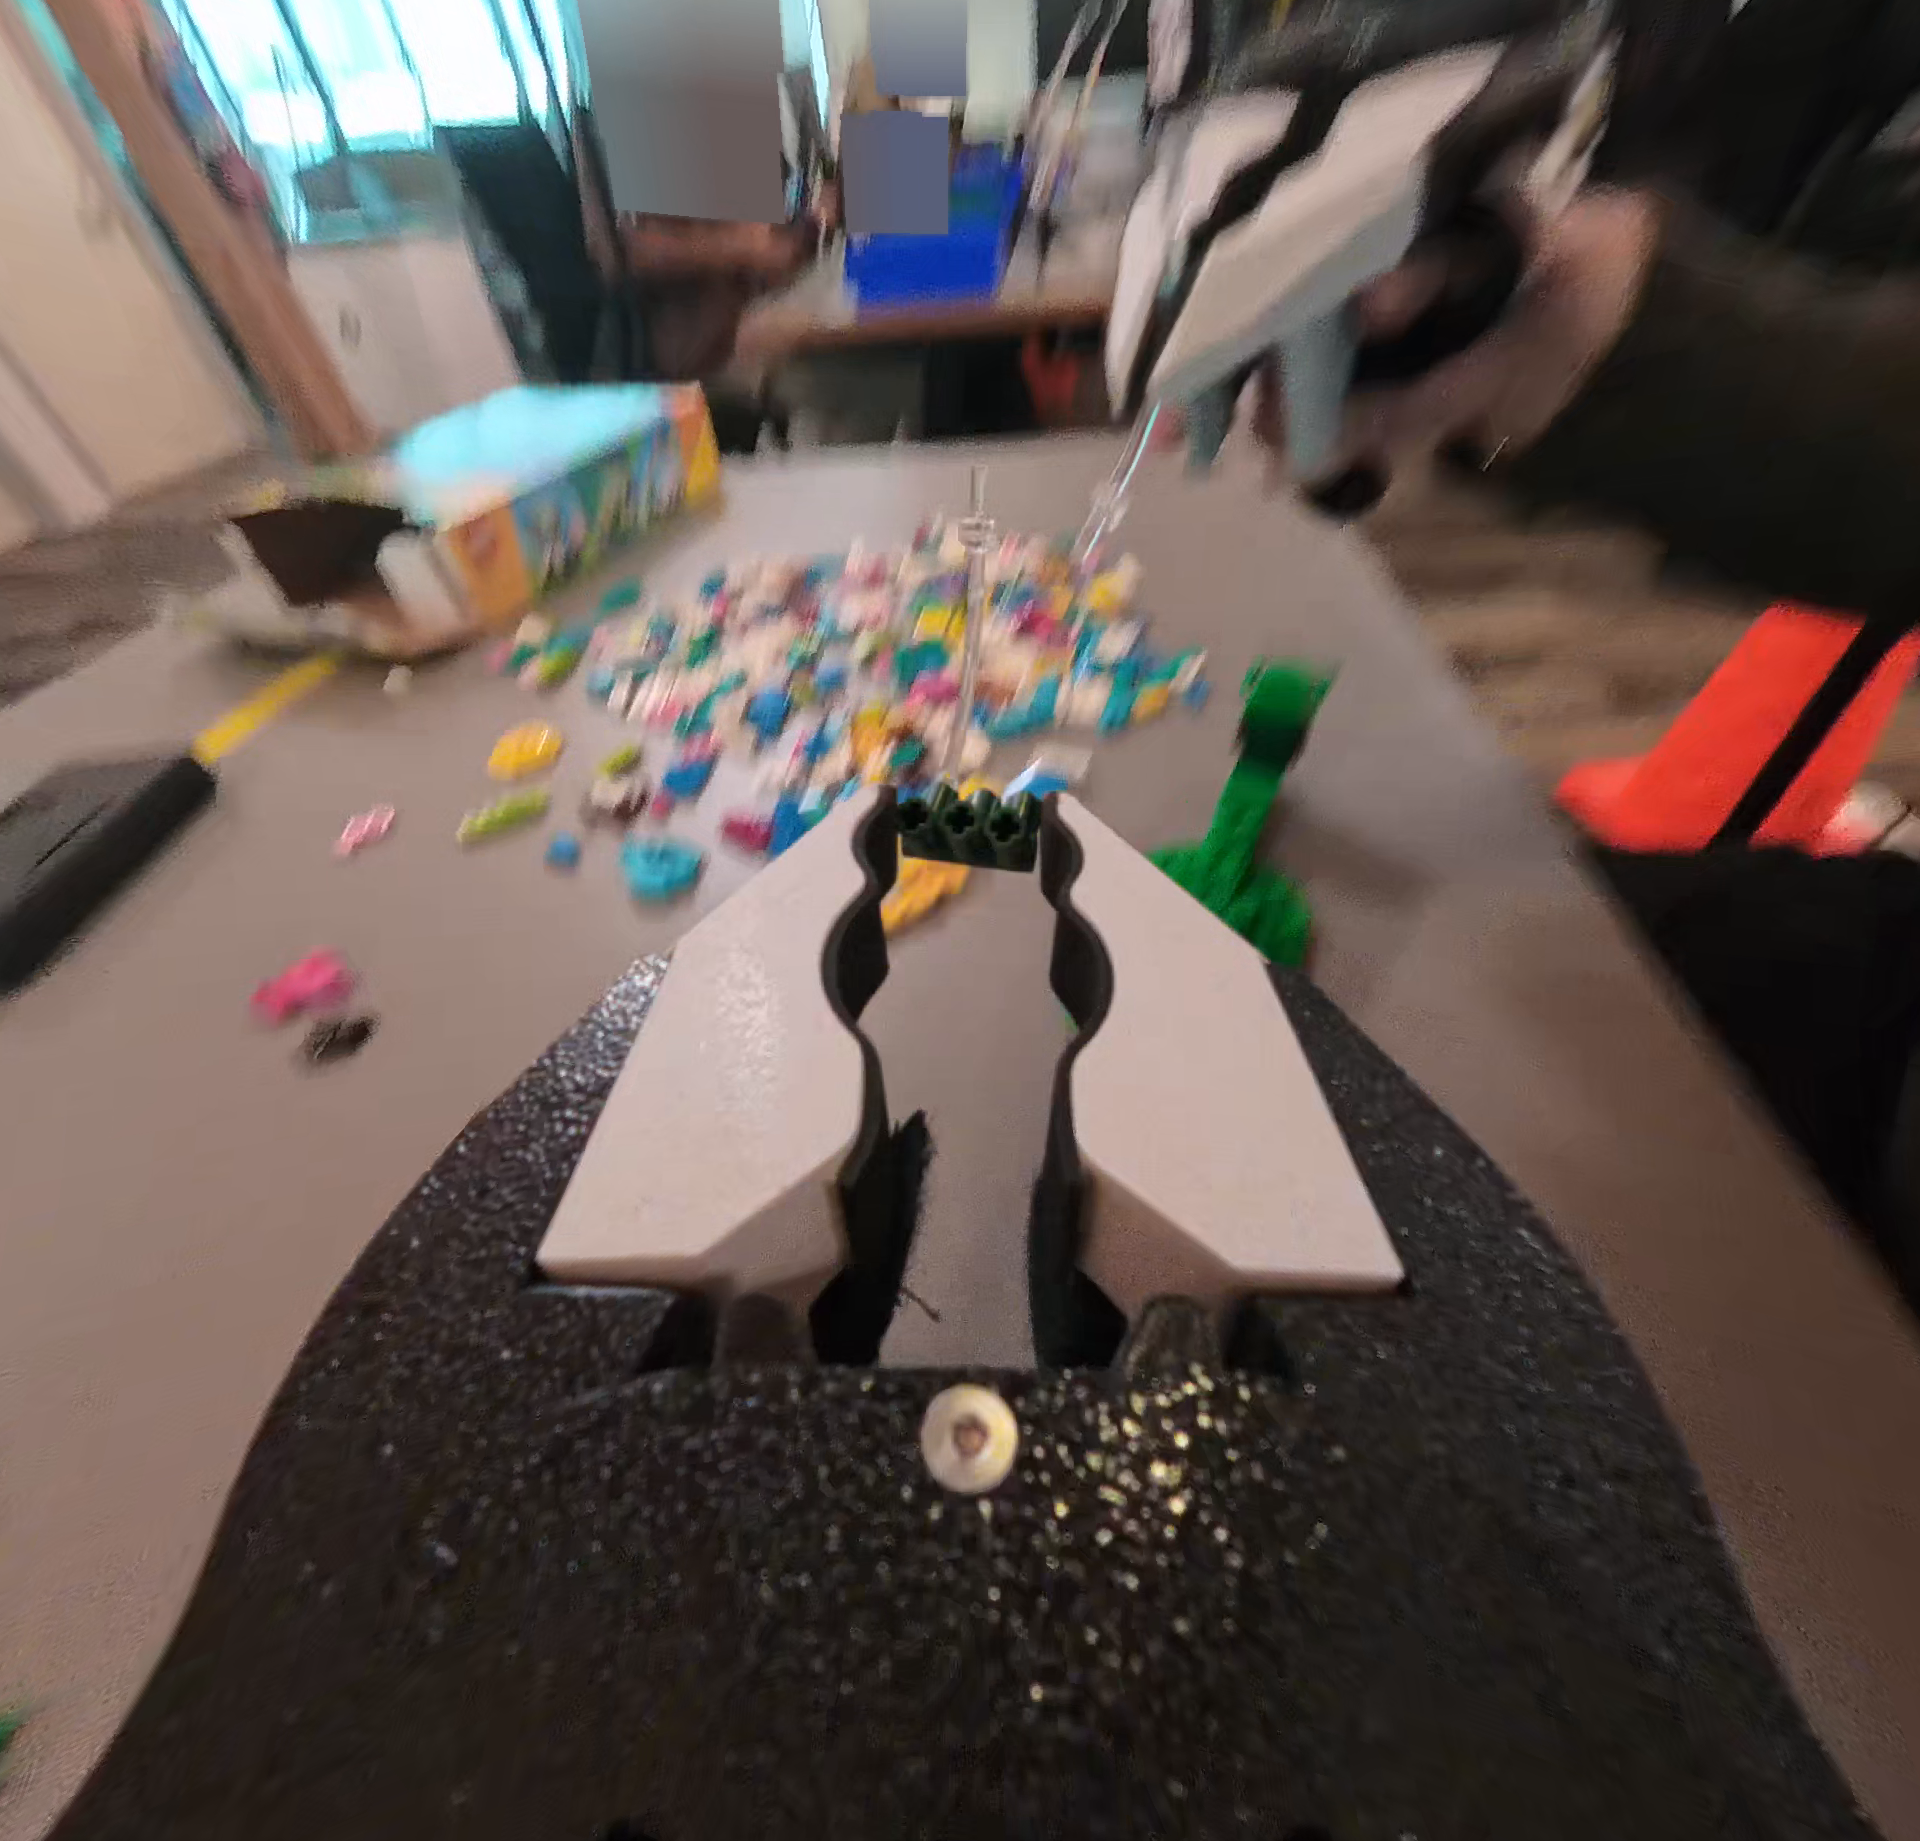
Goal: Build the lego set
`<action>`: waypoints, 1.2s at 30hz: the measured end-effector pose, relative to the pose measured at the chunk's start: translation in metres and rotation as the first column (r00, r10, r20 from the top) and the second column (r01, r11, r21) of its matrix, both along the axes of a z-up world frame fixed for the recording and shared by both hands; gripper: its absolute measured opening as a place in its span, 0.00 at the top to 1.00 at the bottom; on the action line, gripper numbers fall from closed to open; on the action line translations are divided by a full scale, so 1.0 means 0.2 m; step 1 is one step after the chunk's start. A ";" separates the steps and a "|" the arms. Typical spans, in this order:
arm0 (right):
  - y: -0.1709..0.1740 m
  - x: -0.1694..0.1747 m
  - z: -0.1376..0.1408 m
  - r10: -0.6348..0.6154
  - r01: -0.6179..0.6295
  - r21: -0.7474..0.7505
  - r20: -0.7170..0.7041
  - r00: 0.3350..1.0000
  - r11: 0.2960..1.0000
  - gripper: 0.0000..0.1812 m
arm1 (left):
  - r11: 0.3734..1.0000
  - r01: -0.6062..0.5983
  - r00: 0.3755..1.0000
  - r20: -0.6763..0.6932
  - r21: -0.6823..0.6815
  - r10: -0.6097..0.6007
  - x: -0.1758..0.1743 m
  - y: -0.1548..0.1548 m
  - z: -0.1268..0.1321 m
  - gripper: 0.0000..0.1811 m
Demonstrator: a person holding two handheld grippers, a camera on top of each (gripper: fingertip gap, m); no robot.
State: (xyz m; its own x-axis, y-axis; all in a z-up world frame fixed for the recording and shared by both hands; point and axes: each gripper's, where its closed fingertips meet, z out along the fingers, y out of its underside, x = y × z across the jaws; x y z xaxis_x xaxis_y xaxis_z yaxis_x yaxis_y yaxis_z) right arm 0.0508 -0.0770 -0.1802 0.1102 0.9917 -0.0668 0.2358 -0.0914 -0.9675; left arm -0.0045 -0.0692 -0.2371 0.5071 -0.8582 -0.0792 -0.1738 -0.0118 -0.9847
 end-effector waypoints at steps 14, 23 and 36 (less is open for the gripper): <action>-0.20 0.00 0.25 0.038 -0.058 0.108 0.174 0.984 0.992 0.99 | 0.983 0.131 0.850 0.495 0.131 -0.179 0.18 -0.21 0.41 0.87; -0.23 -0.01 0.26 0.058 -0.072 0.095 0.143 0.988 0.993 0.99 | 0.972 0.184 0.805 0.546 0.143 -0.233 0.20 -0.26 0.45 0.88; -0.28 -0.01 0.29 0.092 -0.097 0.049 0.083 0.992 0.994 0.99 | 0.960 0.241 0.758 0.589 0.146 -0.280 0.19 -0.30 0.49 0.88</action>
